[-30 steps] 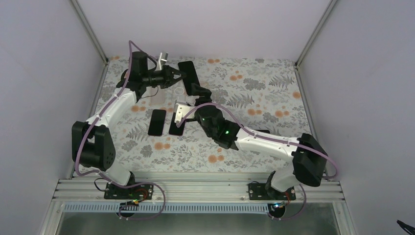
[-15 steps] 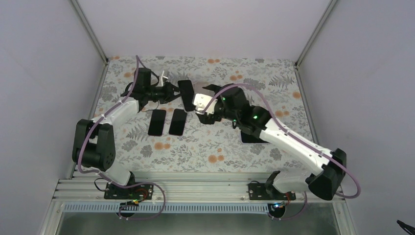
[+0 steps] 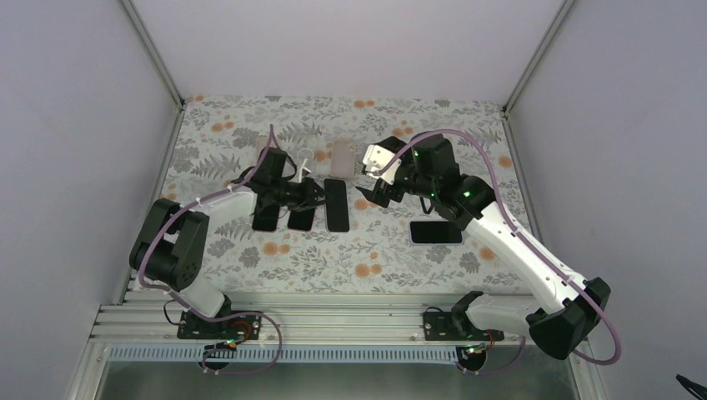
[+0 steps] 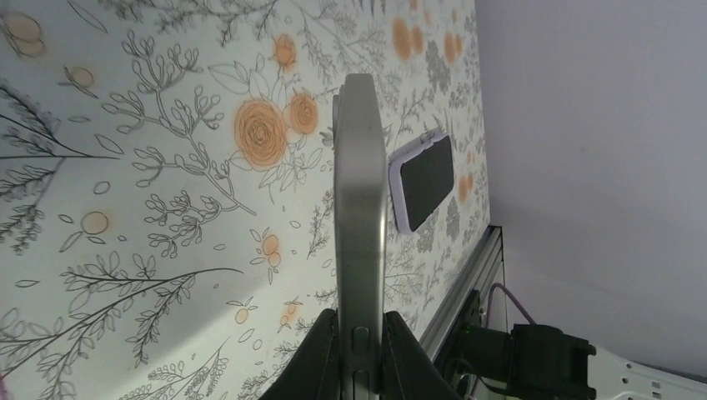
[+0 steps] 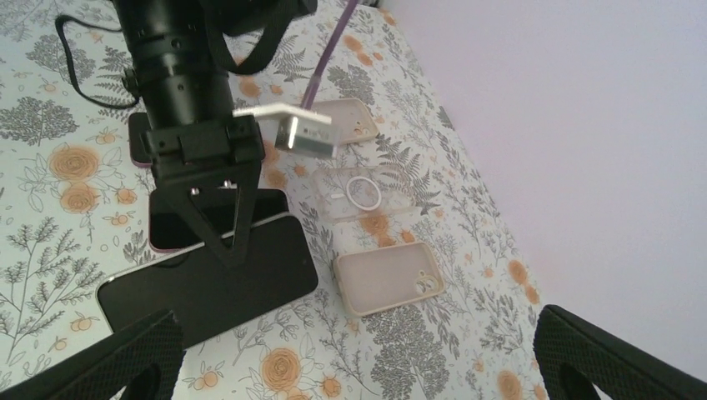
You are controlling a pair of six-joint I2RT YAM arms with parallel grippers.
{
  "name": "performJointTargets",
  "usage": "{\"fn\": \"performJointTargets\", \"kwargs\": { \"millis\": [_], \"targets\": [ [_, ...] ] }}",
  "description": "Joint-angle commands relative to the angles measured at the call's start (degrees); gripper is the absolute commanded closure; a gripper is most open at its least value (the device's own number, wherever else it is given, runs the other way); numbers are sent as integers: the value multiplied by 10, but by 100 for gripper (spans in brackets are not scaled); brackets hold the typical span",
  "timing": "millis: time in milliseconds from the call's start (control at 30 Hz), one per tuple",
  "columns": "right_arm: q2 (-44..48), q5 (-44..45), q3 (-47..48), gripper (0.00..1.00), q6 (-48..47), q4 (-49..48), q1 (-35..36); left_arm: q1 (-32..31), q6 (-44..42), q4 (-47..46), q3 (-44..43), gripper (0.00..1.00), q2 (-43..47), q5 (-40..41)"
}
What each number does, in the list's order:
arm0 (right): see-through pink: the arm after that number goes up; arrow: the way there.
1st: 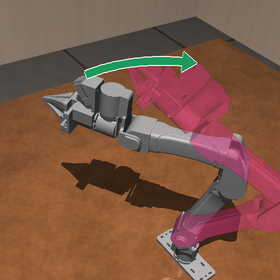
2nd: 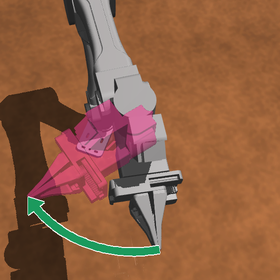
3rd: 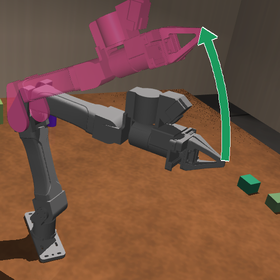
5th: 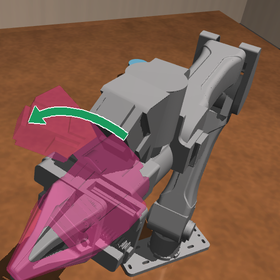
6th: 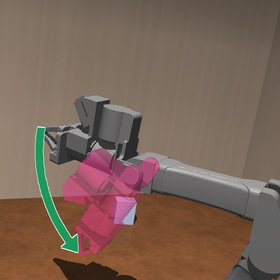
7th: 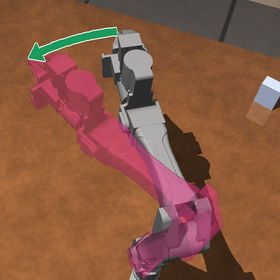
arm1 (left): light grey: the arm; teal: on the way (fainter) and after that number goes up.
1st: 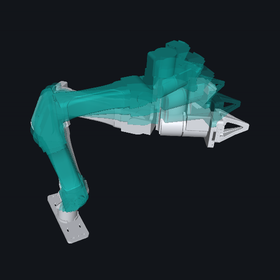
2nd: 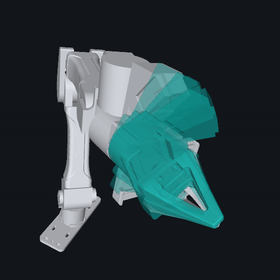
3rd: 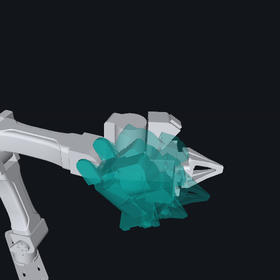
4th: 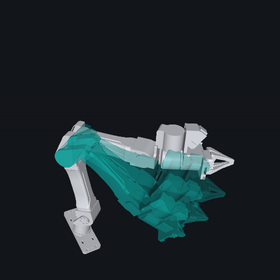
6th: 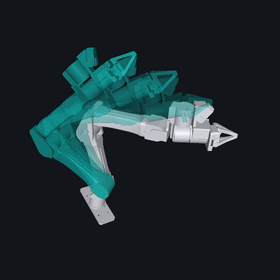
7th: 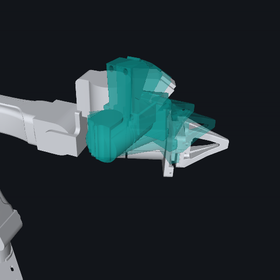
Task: Take the phone out of the phone case
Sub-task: Place the phone at the center of the board.
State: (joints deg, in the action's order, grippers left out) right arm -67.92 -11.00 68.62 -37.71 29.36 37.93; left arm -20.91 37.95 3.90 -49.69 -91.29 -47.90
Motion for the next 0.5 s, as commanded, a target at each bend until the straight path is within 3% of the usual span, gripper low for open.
{"fn": "performJointTargets", "kwargs": {
  "millis": [0, 467],
  "targets": [
    [14, -38, 1, 1, 25, 9, -15, -12, -12, -34, -24, 98, -35, 1],
    [14, -53, -1, 1, 32, 14, -26, -26, -11, -17, -82, 98, -151, 8]
  ]
}}
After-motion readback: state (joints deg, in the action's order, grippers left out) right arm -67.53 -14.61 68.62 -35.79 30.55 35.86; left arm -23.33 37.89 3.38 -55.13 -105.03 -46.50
